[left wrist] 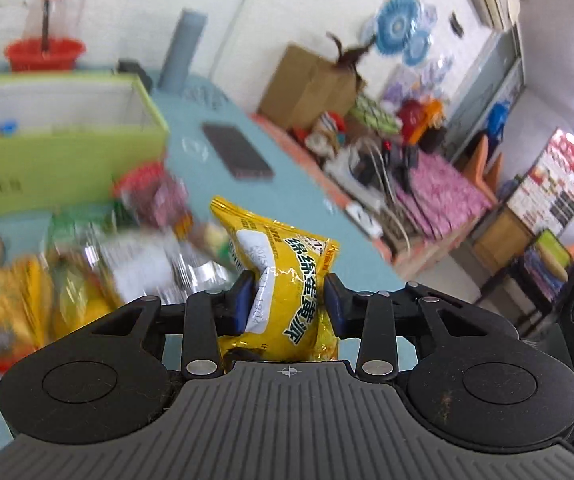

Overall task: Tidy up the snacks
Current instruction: 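Reach the left gripper to the yellow chip bag and grasp it, then drop the yellow chip bag into the green box, opening the left gripper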

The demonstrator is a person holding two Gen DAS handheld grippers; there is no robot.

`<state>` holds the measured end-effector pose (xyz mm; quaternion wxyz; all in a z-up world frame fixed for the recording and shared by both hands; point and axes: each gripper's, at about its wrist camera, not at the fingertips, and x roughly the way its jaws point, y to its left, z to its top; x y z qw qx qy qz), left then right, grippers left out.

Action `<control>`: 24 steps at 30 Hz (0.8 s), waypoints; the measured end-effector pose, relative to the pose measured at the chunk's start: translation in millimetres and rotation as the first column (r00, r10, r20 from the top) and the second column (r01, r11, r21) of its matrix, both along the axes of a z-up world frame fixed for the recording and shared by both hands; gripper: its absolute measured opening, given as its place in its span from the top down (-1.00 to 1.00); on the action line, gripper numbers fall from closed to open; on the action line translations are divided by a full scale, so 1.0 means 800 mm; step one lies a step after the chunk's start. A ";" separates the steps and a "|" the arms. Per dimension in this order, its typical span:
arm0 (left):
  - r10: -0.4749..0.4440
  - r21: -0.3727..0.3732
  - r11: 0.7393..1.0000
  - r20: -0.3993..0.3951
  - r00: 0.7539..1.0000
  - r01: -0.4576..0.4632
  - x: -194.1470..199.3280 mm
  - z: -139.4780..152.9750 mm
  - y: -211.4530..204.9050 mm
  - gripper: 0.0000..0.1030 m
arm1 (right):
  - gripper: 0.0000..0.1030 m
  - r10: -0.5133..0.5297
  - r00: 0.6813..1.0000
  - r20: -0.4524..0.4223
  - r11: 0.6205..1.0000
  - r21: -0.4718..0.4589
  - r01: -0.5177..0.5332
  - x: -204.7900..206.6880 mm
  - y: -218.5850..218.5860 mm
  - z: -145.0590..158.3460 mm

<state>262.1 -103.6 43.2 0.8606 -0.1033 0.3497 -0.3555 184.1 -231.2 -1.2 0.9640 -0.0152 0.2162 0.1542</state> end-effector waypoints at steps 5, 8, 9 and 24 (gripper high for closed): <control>0.122 -0.013 0.993 0.095 0.988 -0.121 0.094 0.048 0.040 0.71 | -0.36 0.115 0.991 0.064 0.992 -0.054 -0.112 0.117 0.035 0.043; 0.189 -0.013 0.982 0.088 0.978 -0.189 0.161 0.055 0.074 0.71 | -0.37 0.182 0.982 0.049 0.982 -0.062 -0.179 0.195 0.066 0.054; 0.210 -0.007 0.978 0.080 0.974 -0.210 0.181 0.054 0.084 0.71 | -0.37 0.202 0.979 0.034 0.978 -0.060 -0.200 0.222 0.076 0.054; 0.347 0.004 0.937 0.087 0.934 -0.348 0.249 0.014 0.164 -0.45 | -0.99 0.141 0.989 0.049 0.988 -0.073 -0.137 0.317 0.117 0.024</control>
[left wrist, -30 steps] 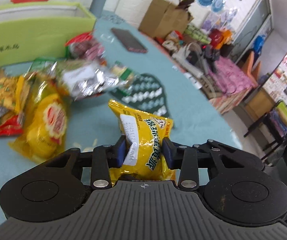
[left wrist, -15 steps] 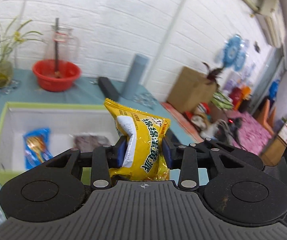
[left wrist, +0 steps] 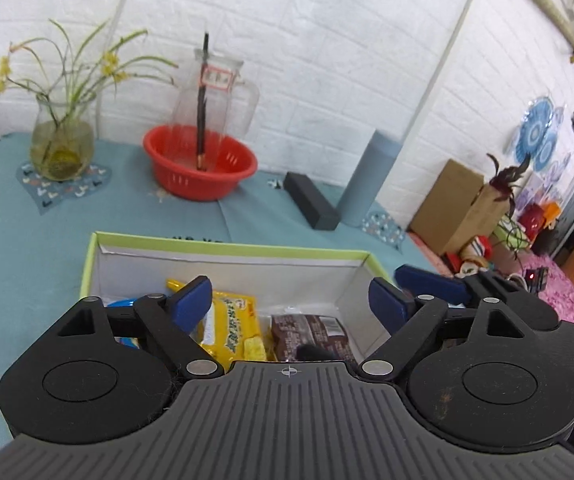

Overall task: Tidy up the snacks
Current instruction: 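Drop the yellow chip bag into the green box, opening the left gripper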

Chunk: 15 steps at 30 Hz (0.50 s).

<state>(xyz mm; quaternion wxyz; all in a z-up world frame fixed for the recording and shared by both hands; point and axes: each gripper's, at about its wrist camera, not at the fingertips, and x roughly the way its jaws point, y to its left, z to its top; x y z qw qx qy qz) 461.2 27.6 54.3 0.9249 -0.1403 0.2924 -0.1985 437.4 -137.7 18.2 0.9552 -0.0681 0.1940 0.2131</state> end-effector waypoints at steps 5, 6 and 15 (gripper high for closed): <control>0.004 -0.039 0.999 0.040 0.999 -0.002 -0.045 0.026 0.002 -0.48 | -0.99 -0.078 0.994 -0.083 0.997 0.019 0.079 -0.011 -0.012 0.020; 0.007 -0.036 0.999 0.049 0.999 -0.005 -0.054 0.029 0.002 -0.49 | -0.99 -0.092 0.992 -0.090 0.995 0.020 0.094 -0.016 -0.015 0.021; -0.017 0.016 1.000 0.057 0.998 0.017 -0.158 0.021 -0.007 -0.56 | -0.99 -0.111 0.992 -0.059 0.991 0.071 0.115 -0.148 -0.064 0.008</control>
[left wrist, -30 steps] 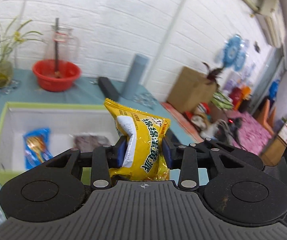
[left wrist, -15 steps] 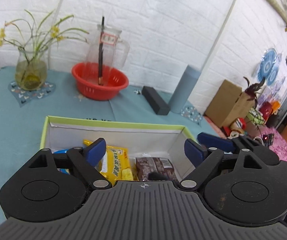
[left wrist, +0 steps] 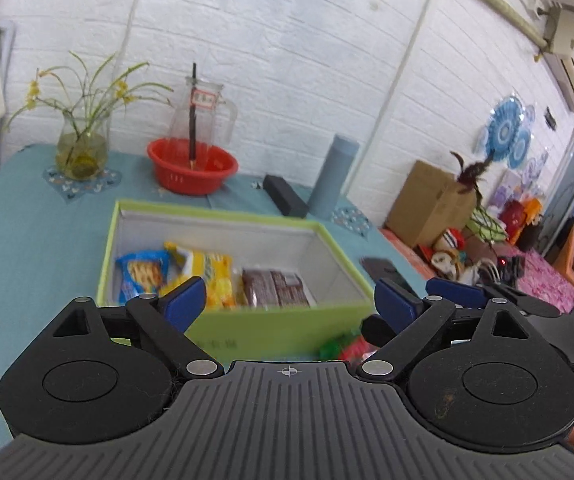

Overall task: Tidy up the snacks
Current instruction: 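Drop the yellow chip bag into the green box, opening the left gripper, then grasp the silver printed packet with the left gripper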

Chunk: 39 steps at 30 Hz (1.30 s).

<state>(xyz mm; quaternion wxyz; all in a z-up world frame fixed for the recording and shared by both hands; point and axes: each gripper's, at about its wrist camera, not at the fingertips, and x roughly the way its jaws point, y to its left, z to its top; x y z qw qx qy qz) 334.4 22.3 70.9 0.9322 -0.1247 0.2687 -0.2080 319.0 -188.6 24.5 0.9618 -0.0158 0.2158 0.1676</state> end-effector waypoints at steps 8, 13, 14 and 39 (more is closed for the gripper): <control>-0.123 -0.106 0.989 -0.234 0.964 0.100 -0.030 -0.079 -0.047 -0.48 | -0.99 -0.049 0.996 -0.080 0.999 -0.005 0.049 -0.092 -0.031 -0.074; -0.151 -0.127 0.985 -0.280 0.948 0.119 -0.007 -0.091 -0.074 -0.46 | -0.99 -0.044 0.992 -0.119 0.998 0.036 0.049 -0.076 -0.038 -0.091; -0.154 -0.118 0.985 -0.278 0.948 0.126 -0.002 -0.092 -0.079 -0.44 | -0.99 -0.039 0.991 -0.129 0.998 0.046 0.045 -0.068 -0.037 -0.094; -0.325 0.011 0.941 -0.259 0.910 0.339 -0.094 -0.103 -0.163 -0.11 | -0.99 -0.141 0.973 -0.185 0.982 0.101 0.161 -0.199 -0.079 -0.114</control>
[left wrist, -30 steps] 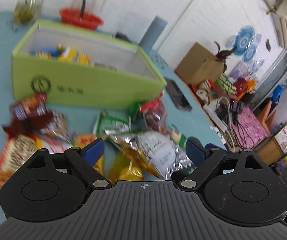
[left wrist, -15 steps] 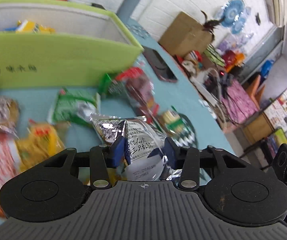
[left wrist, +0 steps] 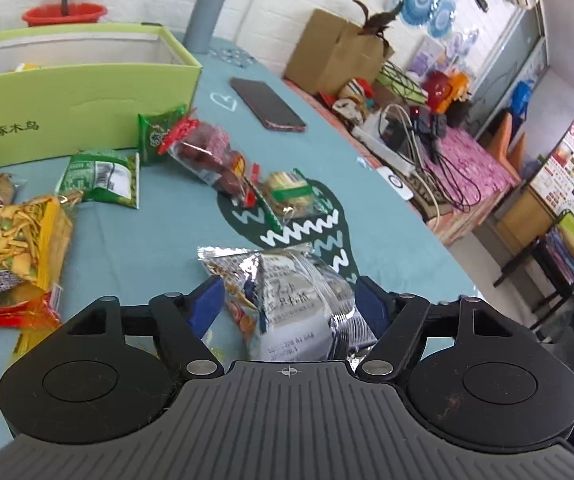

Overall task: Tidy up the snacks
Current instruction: 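Grasp the silver printed packet with the left gripper, then place the silver packet into the green box and open the left gripper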

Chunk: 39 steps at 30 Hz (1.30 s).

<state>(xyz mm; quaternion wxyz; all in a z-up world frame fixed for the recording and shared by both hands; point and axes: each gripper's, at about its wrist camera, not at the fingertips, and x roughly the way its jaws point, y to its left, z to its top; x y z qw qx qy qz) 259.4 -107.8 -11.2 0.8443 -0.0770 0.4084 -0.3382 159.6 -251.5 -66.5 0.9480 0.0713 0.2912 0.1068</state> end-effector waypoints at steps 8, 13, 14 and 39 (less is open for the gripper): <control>-0.050 0.001 0.999 -0.063 0.997 0.050 0.026 -0.014 -0.018 -0.05 | -0.98 0.004 0.999 -0.037 1.000 0.021 -0.004 0.033 0.014 -0.010; -0.101 -0.028 0.995 -0.115 0.988 0.098 0.039 -0.026 -0.015 0.10 | -0.96 -0.007 0.998 -0.068 0.997 0.075 0.012 0.044 0.016 -0.021; -0.113 -0.026 0.993 -0.107 0.988 0.111 0.038 -0.027 -0.015 0.18 | -0.74 -0.001 0.998 -0.059 0.997 0.072 0.005 0.044 0.018 -0.020; 0.265 -0.006 0.964 -0.034 0.964 -0.265 0.344 0.023 0.118 0.27 | -0.67 0.350 0.932 -0.090 0.928 -0.102 -0.358 0.443 0.129 0.047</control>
